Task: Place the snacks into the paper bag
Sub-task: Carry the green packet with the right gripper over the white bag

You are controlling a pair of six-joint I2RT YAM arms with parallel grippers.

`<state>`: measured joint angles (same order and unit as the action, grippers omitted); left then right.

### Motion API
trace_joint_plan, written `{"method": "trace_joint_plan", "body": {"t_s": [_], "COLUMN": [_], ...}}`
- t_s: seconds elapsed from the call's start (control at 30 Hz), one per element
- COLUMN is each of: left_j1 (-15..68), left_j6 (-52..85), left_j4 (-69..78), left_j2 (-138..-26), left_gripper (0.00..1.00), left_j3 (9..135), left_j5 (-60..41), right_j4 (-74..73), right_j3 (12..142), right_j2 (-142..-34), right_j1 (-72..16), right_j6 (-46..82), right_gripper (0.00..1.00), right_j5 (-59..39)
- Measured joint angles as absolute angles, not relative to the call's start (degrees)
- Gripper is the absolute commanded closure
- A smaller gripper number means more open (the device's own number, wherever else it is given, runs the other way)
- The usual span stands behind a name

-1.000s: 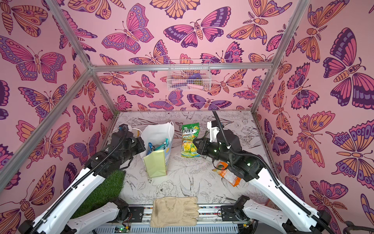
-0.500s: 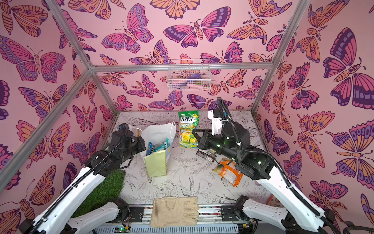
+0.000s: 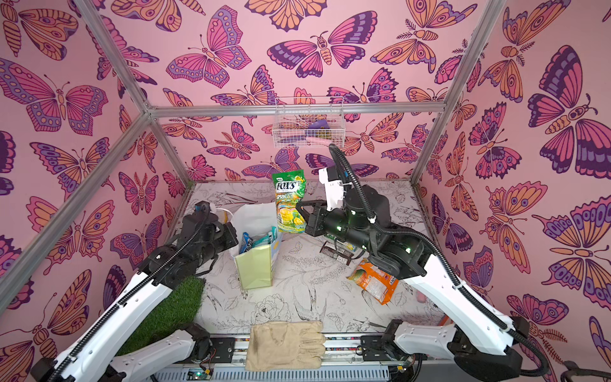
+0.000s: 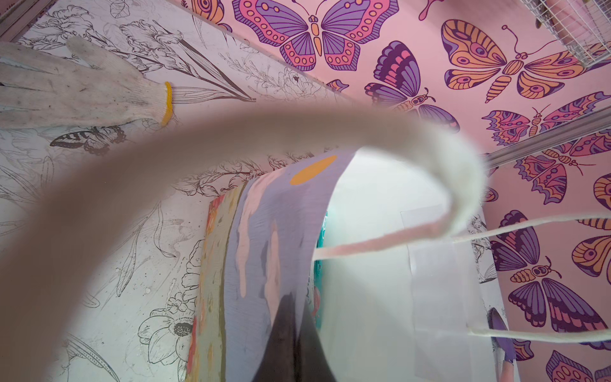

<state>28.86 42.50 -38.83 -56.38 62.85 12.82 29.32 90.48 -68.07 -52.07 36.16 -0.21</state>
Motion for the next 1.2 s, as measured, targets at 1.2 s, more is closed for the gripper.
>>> {"method": "trace_joint_plan", "body": {"t_s": [1.2], "left_j1": [30.5], "left_j6": [42.5], "left_j4": [-38.6], "left_j2": [-57.1], "left_gripper": [1.00], "left_j3": [63.2], "left_j5": [12.9], "right_j4": [29.1], "right_j3": [97.4], "right_j2": [-83.9], "right_j1": [-55.4], "right_j6": [34.0], "right_gripper": [1.00], "right_j5": [0.6]}}
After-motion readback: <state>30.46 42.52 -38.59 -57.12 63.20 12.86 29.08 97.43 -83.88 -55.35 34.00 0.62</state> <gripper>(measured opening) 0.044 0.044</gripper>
